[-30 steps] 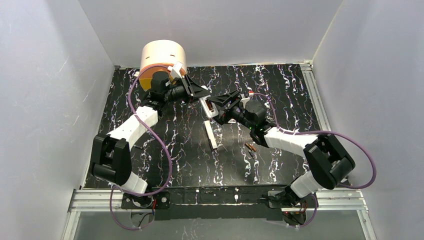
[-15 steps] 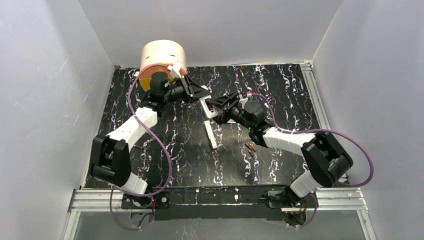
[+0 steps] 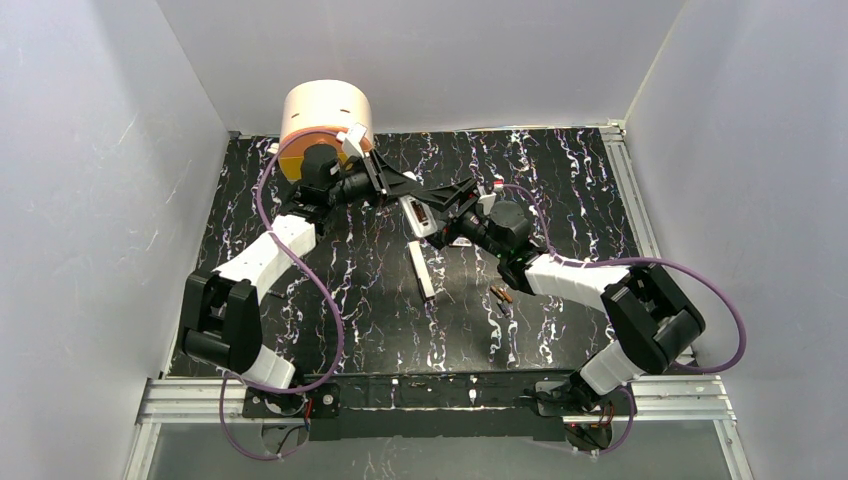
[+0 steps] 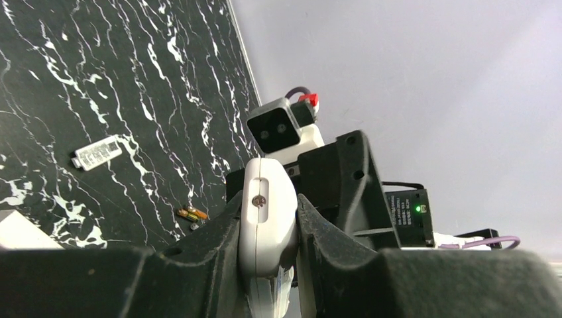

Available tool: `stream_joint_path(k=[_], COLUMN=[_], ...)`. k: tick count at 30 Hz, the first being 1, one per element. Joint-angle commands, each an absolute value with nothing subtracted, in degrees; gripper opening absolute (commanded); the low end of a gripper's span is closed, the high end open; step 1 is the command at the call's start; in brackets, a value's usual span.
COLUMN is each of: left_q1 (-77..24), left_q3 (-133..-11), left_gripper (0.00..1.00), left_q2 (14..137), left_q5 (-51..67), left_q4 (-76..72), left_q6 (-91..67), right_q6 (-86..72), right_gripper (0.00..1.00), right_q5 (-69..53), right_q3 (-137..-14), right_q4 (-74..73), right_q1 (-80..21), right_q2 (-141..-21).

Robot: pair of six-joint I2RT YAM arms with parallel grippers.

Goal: Load the batteries into the remote control

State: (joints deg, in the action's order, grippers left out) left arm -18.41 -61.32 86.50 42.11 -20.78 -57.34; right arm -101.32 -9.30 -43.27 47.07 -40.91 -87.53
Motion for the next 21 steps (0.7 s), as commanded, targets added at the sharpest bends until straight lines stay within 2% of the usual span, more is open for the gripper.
stream_joint_path(k=[1, 4, 9, 13, 17, 21], left_q1=[-19.2, -19.09, -18.83, -18.75, -18.76, -18.79], left_q3=[-60.74, -61.34, -62.59, -63.44, -63.76, -63.26], left_gripper=[0.0, 0.0, 0.0, 0.0, 0.0, 0.0], left_q2=[84.0, 84.13, 83.86, 83.36, 82.81, 82.15], left_q5=[44.99, 45.96, 48.0, 49.94, 52.02, 53.42], left_q4=[-20.38, -20.31, -19.24, -17.19, -15.76, -15.65], left_q6=[-55.99, -56.05, -54.24, -51.64, -49.68, -48.58], right_q6=[-96.83, -90.78, -77.45, -61.77, -49.82, -44.39], right_gripper=[0.92, 0.98, 0.97, 0.96, 0.92, 0.83], right_q5=[-9.04, -10.95, -20.8, -26.22, -25.43, -25.01], right_q3=[-43.35, -41.48, -38.99, -41.59, -46.93, -49.77], right_q4=[52.81, 51.98, 51.17, 40.39, 26.65, 21.77], right_q1=[-41.1, -40.48, -37.31, -36.74, -36.72, -36.69], right_q2=[-84.97, -82.72, -80.32, -77.12, -74.86, -75.69])
